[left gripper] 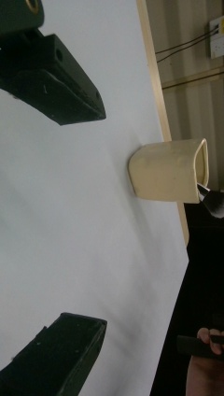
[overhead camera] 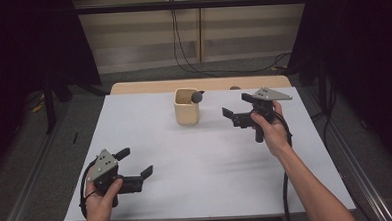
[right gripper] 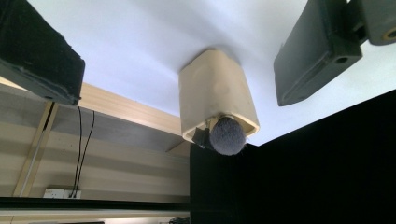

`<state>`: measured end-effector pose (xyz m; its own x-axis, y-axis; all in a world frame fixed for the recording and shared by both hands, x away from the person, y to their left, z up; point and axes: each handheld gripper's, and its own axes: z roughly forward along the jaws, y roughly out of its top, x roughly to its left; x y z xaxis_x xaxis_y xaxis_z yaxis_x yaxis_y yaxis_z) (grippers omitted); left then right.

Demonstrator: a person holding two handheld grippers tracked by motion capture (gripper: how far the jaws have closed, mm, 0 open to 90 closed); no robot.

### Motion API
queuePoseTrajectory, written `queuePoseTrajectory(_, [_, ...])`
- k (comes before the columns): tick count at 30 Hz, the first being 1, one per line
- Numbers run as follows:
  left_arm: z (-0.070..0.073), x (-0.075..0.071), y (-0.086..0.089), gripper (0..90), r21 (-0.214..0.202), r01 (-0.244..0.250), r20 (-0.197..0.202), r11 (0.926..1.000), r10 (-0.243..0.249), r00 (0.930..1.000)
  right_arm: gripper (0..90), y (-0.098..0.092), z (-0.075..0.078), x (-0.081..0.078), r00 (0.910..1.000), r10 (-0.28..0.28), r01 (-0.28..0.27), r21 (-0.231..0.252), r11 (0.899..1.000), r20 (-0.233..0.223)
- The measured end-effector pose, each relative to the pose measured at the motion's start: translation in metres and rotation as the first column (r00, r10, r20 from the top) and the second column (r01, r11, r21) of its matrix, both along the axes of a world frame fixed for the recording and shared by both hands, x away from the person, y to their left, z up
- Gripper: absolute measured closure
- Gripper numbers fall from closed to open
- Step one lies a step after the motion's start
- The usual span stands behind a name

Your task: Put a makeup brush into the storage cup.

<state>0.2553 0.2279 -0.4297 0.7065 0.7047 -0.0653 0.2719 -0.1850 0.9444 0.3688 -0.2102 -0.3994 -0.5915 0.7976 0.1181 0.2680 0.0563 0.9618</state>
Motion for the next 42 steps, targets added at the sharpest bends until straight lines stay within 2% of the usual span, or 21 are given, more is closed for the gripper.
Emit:
queuePoseTrajectory(15, [0.005,-0.004,0.001,2.0,0.011,-0.015,-0.006,0.9998,0.015,0.9999,1.6,-0.022,0.002,-0.033,0.9992,-0.033,0.034,-0.016,0.999,0.021])
queuePoseTrajectory(20, [0.006,-0.009,0.0,2.1,0.015,-0.014,-0.007,0.9998,0.014,0.9999,1.5,-0.025,0.002,-0.045,0.9992,-0.025,0.026,-0.022,0.999,0.03])
queuePoseTrajectory(24, [0.001,-0.011,-0.002,2.2,-0.019,-0.018,-0.015,0.9997,0.018,0.9997,1.4,-0.03,0.0,-0.056,0.9991,-0.03,0.03,-0.021,0.999,0.031])
queuePoseTrajectory(26, [-0.003,-0.011,-0.002,2.3,-0.012,-0.016,-0.015,0.9998,0.015,0.9998,1.3,-0.034,-0.001,-0.06,0.9983,-0.045,0.046,-0.03,0.998,0.036])
queuePoseTrajectory(27, [-0.004,-0.01,-0.002,2.3,-0.012,-0.016,-0.013,0.9998,0.016,0.9998,1.3,-0.036,-0.001,-0.063,0.9979,-0.054,0.055,-0.019,0.998,0.036])
queuePoseTrajectory(33, [-0.003,-0.009,0.002,2.3,-0.045,-0.036,0.006,0.9983,0.037,0.9993,1.2,-0.047,-0.004,-0.078,0.9954,-0.084,0.084,-0.014,0.996,0.046])
queuePoseTrajectory(38, [-0.003,-0.009,0.004,2.0,-0.048,-0.036,0.001,0.9982,0.036,0.9993,1.2,-0.055,-0.009,-0.092,0.9946,-0.095,0.096,-0.026,0.995,0.043])
queuePoseTrajectory(42, [-0.002,-0.011,0.007,1.6,-0.044,-0.044,0.002,0.9981,0.044,0.999,1.2,-0.062,-0.014,-0.102,0.9926,-0.112,0.113,-0.017,0.993,0.046])
